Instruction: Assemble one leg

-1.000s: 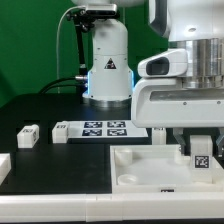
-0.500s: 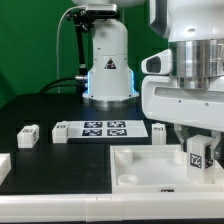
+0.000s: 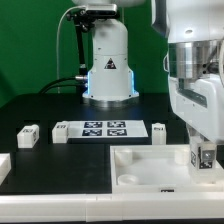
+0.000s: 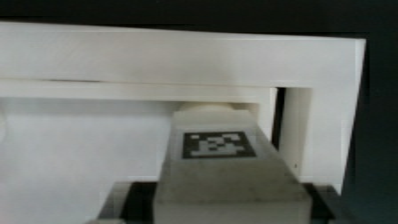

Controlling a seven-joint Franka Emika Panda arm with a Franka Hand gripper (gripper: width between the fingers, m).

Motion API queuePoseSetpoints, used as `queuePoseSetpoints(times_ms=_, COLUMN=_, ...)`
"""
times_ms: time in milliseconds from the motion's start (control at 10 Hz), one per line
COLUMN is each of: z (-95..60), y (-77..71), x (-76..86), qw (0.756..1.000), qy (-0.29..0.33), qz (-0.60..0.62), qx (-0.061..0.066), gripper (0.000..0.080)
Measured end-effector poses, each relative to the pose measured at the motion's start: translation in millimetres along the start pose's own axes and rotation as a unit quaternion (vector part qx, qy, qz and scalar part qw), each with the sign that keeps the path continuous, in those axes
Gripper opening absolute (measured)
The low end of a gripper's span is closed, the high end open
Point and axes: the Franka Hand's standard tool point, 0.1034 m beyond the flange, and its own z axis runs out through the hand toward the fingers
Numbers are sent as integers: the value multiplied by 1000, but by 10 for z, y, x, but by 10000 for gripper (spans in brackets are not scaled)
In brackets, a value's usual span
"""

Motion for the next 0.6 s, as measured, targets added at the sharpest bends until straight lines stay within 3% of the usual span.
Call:
queuePoseSetpoints(times_ms=200, z=0, y=-11, x=-5, qw=998, qy=-3, qz=61, qx=4, gripper=291)
queuePoseSetpoints(times_ms=300, z=2, y=-10, x=-7, qw=999, qy=-3, qz=44, qx=4, gripper=374)
queuePoseSetpoints(times_ms=400, z=3, y=-9, x=-9, qw=1000, qy=-3, qz=28, qx=4, gripper=374)
queuePoseSetpoints(times_ms=600, z=22, y=14, x=-42, qw=1000, qy=-4, qz=14, qx=2, gripper=620)
